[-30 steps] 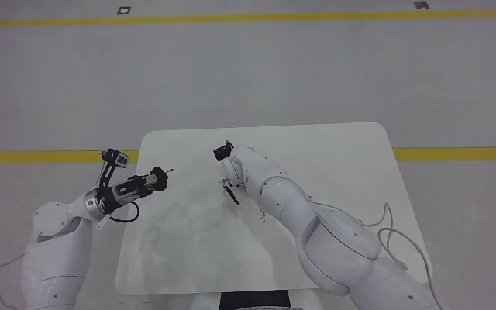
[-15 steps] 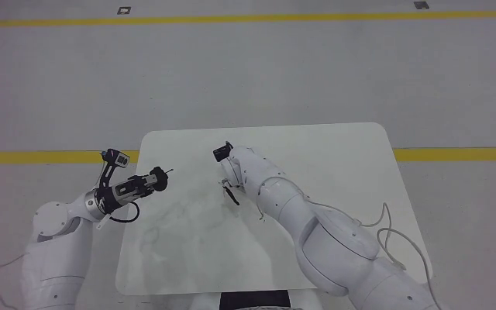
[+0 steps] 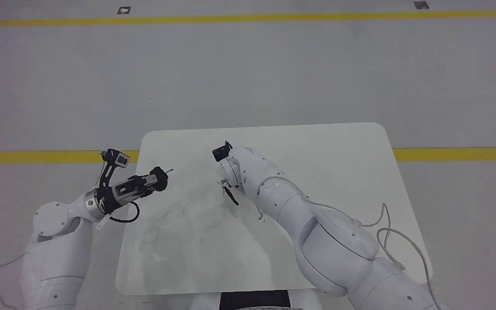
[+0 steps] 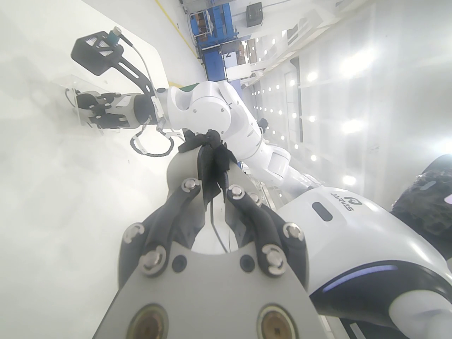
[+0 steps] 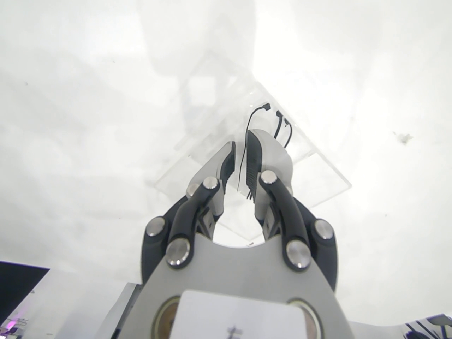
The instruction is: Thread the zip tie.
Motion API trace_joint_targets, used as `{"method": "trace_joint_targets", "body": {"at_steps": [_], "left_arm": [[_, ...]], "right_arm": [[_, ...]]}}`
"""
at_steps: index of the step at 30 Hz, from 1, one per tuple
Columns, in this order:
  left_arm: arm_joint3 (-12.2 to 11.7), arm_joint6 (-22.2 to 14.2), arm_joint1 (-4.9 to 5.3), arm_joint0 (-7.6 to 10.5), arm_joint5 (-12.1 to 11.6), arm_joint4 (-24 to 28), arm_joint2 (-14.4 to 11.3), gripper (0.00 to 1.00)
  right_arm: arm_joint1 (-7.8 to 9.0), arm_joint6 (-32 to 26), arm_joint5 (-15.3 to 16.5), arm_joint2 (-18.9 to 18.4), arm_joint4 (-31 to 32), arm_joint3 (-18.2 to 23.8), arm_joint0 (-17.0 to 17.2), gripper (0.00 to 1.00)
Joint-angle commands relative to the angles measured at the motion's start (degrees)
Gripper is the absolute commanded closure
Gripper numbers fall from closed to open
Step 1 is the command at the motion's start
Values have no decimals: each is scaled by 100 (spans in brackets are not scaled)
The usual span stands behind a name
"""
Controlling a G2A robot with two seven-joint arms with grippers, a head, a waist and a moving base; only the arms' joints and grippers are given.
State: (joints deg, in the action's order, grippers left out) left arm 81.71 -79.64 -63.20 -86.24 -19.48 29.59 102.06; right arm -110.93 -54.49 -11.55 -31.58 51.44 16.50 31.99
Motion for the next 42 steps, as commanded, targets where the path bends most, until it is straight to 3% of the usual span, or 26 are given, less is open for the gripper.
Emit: {"method": "trace_joint_targets", "body": {"at_steps": [1,14,24,28,37,42], "left_arm": [[0,0,0,0,0,0,0,100],[0,0,0,0,0,0,0,100],[0,0,0,0,0,0,0,100],[0,0,0,0,0,0,0,100],[0,0,0,0,0,0,0,100],[0,0,0,0,0,0,0,100]], "right_arm": [[-4,1,-8,-14,9,2,-5,83],[3,39,77,-164,-55,-3,-10,81],[-4,39,26,-194,28,-49,48,88],[-15,20,-12,-194,84,-40,55,100],[-29,-59,-66,-212,189,1,13,100],[17,-119,186,-313,124,63,-83,100]]}}
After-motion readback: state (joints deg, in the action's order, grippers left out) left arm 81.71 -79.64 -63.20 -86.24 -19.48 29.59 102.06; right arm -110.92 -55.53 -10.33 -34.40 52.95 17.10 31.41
